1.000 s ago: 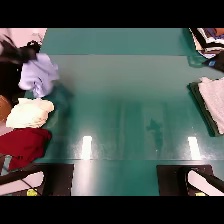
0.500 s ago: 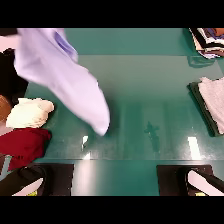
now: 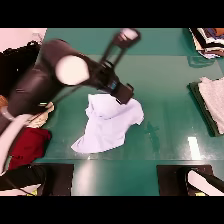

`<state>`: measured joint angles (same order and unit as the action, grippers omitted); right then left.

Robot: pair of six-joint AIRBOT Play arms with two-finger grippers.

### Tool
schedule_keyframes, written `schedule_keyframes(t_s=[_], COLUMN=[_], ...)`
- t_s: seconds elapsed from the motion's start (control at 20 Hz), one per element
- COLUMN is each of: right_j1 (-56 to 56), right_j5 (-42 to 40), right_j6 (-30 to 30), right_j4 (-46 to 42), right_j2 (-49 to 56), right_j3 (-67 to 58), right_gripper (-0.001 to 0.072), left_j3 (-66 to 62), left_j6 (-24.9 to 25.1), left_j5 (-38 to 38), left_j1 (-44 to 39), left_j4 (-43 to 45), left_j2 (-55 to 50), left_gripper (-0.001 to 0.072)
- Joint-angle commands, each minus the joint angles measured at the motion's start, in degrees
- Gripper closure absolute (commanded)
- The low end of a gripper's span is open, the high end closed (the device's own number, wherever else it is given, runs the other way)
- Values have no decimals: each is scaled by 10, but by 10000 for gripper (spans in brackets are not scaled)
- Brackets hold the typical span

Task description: Fold the shirts.

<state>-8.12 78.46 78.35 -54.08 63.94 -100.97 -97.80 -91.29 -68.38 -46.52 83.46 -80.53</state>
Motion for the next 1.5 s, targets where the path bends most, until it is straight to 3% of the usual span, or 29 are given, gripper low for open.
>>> schedule_keyframes(t_s=[0.0, 0.2, 0.5, 0.7, 0.8, 1.1, 1.15, 1.25, 1.45], right_j1=[0, 0, 0, 0, 0, 0, 0, 2, 21], right_j5=[3, 15, 26, 28, 28, 56, 65, 73, 65], right_j6=[0, 0, 0, 0, 0, 0, 0, 0, 0], right_j4=[0, 0, 0, 0, 0, 0, -1, 0, 0], right_j2=[0, 0, 0, 0, 0, 0, 0, -3, -32], right_j3=[-1, 0, 0, 0, 0, 1, 1, 18, 144], right_gripper=[700, 700, 700, 700, 700, 699, 700, 700, 700], left_j3=[5, 21, 176, 270, 276, 276, 276, 276, 274], left_j6=[19, 11, 45, 142, 154, 189, 188, 187, 189], left_j5=[9, 28, 65, 96, 98, 113, 123, 134, 139], left_j1=[14, 154, 314, 330, 323, 317, 317, 317, 321], left_j4=[64, 57, -85, -191, -202, -276, -277, -282, -298], left_j2=[-50, -52, -52, -65, -81, -108, -108, -108, -104], left_gripper=[121, 122, 123, 124, 214, 216, 238, 607, 683])
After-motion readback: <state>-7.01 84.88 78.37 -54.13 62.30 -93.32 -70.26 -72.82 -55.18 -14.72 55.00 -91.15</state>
